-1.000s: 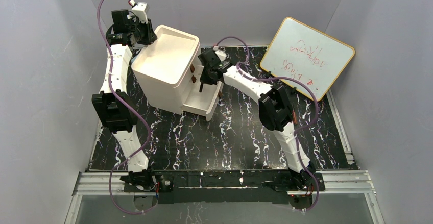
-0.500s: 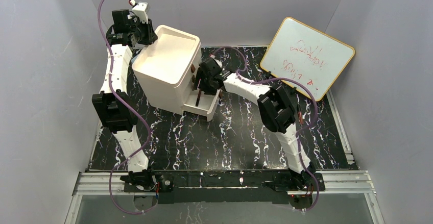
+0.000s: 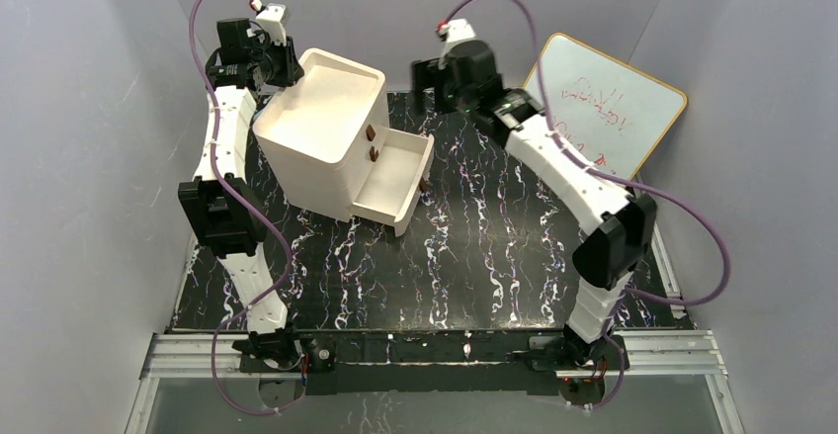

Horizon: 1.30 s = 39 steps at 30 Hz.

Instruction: Organize the makeup

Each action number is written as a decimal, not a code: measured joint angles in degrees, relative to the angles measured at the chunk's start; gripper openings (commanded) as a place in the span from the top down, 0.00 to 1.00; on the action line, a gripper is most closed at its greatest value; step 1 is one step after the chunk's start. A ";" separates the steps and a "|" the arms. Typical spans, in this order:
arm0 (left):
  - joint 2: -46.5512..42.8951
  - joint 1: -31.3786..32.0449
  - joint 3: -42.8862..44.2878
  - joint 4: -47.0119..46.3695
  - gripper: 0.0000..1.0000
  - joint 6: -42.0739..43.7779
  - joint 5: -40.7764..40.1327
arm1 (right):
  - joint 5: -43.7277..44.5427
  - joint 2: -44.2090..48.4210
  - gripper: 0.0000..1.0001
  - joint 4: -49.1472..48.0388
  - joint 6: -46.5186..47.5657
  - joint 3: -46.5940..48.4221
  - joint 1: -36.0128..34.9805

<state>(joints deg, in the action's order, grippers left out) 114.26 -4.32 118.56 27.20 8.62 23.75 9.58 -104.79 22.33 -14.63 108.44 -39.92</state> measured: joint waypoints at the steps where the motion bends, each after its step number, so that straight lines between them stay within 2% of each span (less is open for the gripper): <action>1: 0.00 0.00 0.00 0.02 1.00 0.02 0.00 | 0.79 1.05 0.02 1.20 1.11 0.33 1.49; 4: 0.07 0.00 0.04 0.02 1.00 0.13 0.02 | 3.82 5.20 0.02 4.39 3.80 -2.89 8.61; 9: 0.63 0.00 1.07 0.72 1.00 0.13 0.24 | 9.90 11.80 0.02 10.27 4.81 -18.14 21.11; 14: 1.22 0.00 2.27 1.64 1.00 0.13 0.35 | 13.27 15.10 0.03 13.42 4.70 -29.40 25.53; 16: 1.51 0.00 2.60 1.77 1.00 0.11 0.63 | 14.14 17.14 0.07 14.32 4.26 -33.33 26.62; 20: 1.64 0.00 2.69 1.73 1.00 0.11 1.01 | 14.91 20.61 0.10 15.76 2.64 -37.40 30.62; 27: 1.84 -0.04 2.97 1.75 1.00 0.09 1.27 | 13.29 24.98 0.09 15.23 -1.33 -43.32 45.22; 34: 2.03 -0.04 3.13 1.73 1.00 0.11 1.62 | 5.49 26.88 0.10 13.40 -5.27 -51.67 50.97; 39: 1.81 -0.04 2.54 1.33 1.00 0.35 1.55 | 2.32 26.95 0.11 12.15 -8.15 -53.96 53.68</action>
<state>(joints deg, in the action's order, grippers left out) 116.07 -4.36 121.10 28.53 8.97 25.30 11.90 -77.84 34.48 -22.79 54.48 13.76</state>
